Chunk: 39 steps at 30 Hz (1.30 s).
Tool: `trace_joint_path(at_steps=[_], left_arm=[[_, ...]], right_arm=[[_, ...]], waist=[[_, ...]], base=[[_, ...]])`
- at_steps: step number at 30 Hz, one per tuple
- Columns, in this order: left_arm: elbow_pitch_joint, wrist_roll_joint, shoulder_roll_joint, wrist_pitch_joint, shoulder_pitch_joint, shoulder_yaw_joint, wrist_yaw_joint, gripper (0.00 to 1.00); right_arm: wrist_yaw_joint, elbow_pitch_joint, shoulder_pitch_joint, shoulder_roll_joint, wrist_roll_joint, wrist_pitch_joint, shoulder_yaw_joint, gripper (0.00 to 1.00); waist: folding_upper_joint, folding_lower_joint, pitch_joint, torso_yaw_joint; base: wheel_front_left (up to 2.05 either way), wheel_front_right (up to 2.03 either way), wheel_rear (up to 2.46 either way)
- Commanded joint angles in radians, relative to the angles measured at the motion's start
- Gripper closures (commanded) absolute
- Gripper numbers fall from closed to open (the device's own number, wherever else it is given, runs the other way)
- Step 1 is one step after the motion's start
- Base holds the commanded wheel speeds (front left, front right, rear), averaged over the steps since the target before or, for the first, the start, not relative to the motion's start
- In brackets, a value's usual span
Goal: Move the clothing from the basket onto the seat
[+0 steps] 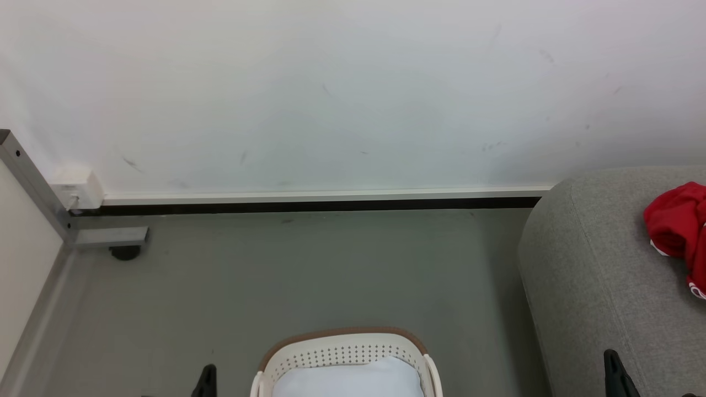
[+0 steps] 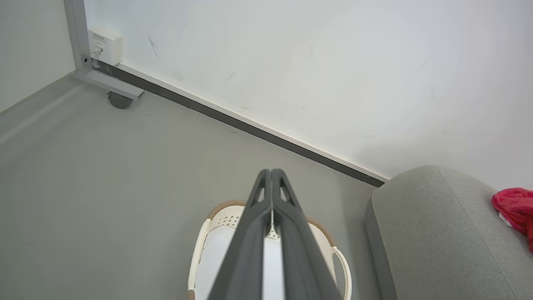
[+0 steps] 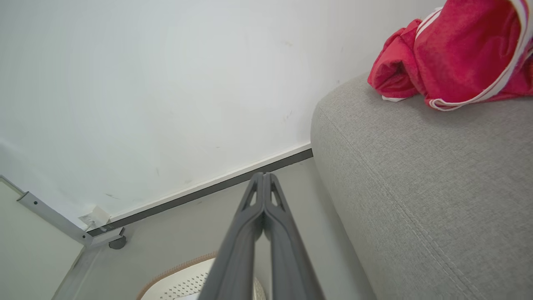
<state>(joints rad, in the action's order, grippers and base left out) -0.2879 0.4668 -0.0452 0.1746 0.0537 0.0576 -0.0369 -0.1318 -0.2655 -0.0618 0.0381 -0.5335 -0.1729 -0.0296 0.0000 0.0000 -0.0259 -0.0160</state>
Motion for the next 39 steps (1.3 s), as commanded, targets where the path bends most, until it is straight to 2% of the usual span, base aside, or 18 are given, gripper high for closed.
trace_joint_path(at_steps=[1, 39], left_arm=[[0.017, 0.045, -0.003, -0.009, -0.03, -0.011, -0.007, 1.0], [0.031, 0.559, -0.005, -0.14, -0.096, -0.087, -0.049, 1.0]], right_arm=[[0.0, 0.015, 0.033, 0.008, -0.043, 0.008, -0.006, 1.0], [0.001, 0.02, 0.101, 0.013, -0.528, 0.139, -0.043, 1.0]], waist=[[0.0, 0.0, 0.0, 0.0], [0.0, 0.0, 0.01, 0.006]], base=[[0.0, 0.0, 0.0], [0.0, 0.0, 0.0]])
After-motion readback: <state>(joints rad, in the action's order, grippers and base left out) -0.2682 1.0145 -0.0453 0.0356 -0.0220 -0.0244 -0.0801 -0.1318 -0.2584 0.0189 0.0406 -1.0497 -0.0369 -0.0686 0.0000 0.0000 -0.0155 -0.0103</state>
